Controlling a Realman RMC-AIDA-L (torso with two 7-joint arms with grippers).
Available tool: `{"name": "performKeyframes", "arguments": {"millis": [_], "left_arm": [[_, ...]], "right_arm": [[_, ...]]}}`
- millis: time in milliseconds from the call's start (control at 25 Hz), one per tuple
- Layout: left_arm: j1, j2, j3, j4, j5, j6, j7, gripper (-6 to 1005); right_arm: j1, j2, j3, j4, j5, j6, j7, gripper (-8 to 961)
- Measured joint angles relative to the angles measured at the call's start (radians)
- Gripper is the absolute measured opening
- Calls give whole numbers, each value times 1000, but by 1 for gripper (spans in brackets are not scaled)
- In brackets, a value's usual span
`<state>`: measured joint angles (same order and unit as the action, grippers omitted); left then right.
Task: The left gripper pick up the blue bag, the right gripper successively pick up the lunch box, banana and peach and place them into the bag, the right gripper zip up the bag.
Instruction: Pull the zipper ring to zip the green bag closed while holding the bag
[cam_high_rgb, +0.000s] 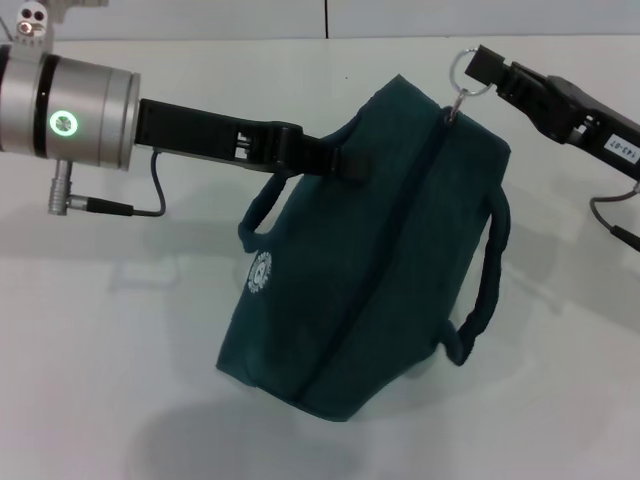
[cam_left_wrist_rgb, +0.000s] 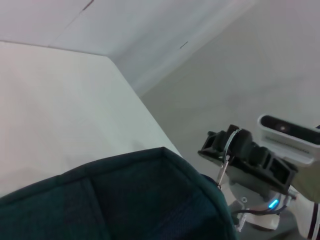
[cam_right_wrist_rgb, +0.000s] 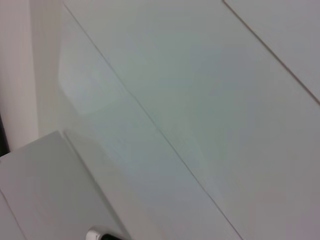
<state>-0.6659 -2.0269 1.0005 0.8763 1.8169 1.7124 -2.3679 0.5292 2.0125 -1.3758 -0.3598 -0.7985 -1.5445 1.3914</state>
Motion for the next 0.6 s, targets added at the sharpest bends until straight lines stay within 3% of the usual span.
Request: {"name": "performKeyframes", "arguments": {"millis": [600], "left_arm": [[11, -14, -1, -2, -8, 19, 32, 44]], "right_arm": [[-20, -4, 36, 44, 3, -17, 136, 60]]}}
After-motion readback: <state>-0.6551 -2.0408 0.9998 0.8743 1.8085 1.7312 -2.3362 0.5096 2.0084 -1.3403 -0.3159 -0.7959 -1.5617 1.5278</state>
